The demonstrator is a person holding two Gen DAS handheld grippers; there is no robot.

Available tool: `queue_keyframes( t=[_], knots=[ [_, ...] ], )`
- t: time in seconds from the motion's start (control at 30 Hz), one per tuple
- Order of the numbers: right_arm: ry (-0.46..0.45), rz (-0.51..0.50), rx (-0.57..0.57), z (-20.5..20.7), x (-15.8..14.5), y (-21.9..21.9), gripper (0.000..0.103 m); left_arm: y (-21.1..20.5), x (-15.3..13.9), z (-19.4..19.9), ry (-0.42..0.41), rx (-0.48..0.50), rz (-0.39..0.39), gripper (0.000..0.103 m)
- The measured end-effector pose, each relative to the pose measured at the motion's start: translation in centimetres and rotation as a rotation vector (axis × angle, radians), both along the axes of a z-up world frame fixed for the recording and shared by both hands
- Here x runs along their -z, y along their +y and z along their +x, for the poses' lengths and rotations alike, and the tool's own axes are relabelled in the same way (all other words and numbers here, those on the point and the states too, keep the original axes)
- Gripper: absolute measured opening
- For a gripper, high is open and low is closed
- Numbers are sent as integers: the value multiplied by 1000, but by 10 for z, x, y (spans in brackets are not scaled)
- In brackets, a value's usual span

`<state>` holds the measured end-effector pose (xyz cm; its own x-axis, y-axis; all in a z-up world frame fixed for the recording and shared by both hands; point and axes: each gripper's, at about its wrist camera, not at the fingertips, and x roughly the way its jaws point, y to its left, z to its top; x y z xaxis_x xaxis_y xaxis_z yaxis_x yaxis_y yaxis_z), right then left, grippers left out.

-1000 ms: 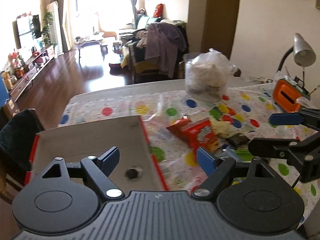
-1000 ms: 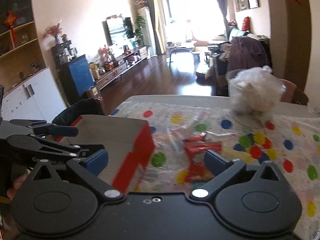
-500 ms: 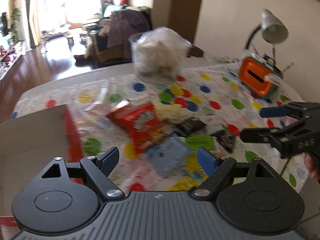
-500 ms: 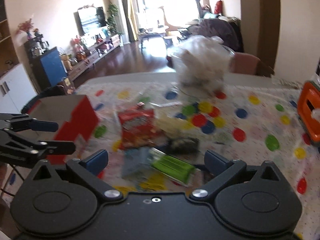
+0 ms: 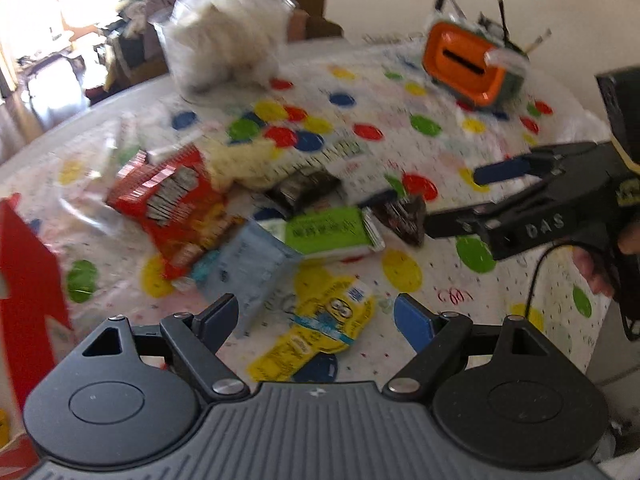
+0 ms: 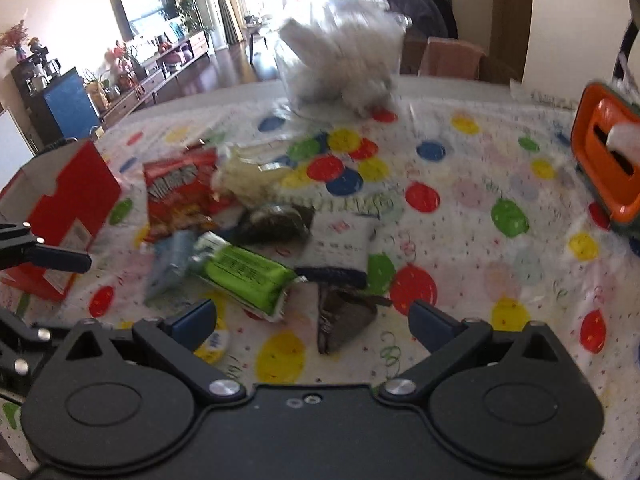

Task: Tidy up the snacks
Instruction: 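Grasp the Minion lollipop with the left tool while the right tool grasps the brown chocolate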

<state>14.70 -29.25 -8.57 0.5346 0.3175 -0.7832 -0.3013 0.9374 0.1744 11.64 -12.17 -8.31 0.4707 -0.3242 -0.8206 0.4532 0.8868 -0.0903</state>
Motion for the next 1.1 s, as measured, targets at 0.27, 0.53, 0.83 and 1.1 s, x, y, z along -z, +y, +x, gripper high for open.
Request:
queue_keyframes(
  t=[0.27, 0.53, 0.83, 1.1],
  knots=[
    [77, -16, 9, 23, 35, -4, 99, -26, 35, 20, 98, 40, 29, 85],
    [107, -35, -6, 36, 51, -1, 89, -37, 60, 32, 124, 63, 80, 85],
    [94, -66, -4, 40, 55, 4, 82, -34, 67, 36, 116, 50, 96, 76],
    [76, -112, -5, 37, 53, 9, 64, -37, 66, 29, 89, 60, 114, 63]
  ],
)
